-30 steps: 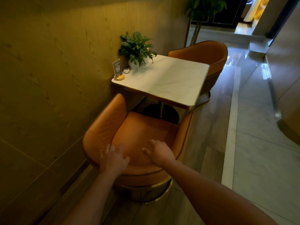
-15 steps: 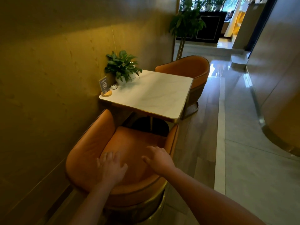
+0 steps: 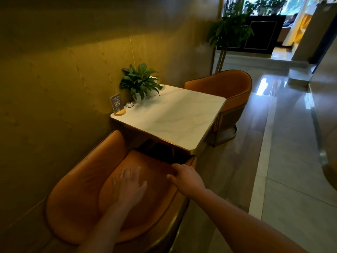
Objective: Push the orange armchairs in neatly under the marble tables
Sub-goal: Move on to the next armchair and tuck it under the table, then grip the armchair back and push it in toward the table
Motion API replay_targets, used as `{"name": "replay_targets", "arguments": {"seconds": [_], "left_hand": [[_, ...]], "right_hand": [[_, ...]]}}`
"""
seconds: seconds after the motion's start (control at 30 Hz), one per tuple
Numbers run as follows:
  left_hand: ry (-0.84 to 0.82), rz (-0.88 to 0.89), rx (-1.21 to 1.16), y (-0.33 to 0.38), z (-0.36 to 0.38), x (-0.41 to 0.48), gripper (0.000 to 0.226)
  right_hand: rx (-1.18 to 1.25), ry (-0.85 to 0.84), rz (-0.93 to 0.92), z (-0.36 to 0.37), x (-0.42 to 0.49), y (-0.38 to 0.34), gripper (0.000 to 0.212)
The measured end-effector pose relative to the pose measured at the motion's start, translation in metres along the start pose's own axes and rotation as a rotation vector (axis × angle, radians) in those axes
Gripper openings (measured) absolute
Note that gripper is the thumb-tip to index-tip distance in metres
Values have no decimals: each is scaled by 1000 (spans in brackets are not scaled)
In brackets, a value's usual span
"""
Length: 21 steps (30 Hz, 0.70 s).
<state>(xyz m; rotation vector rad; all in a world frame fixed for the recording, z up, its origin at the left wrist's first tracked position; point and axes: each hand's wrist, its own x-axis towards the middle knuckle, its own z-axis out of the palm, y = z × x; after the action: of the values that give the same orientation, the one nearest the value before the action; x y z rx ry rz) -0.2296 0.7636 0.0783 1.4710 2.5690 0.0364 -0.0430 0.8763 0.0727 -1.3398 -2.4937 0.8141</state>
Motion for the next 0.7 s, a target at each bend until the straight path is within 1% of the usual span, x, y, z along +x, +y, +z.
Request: {"name": "replay_targets", "arguments": {"seconds": [0.17,0.33,0.5,0.7], "left_hand": [[-2,-13,-20,49,9,23,69],[21,29,-73,102,14,61,69],[34,92,-87,151,17,113,67],[22,123,-57,203,14,188,66]], "right_hand": [[10,-29,1,-31,15,51,59],[7,-17,18,-56,41,92,59],[24,11,46,-81,82,127,54],[3,22,93,-112,147,168,57]]}}
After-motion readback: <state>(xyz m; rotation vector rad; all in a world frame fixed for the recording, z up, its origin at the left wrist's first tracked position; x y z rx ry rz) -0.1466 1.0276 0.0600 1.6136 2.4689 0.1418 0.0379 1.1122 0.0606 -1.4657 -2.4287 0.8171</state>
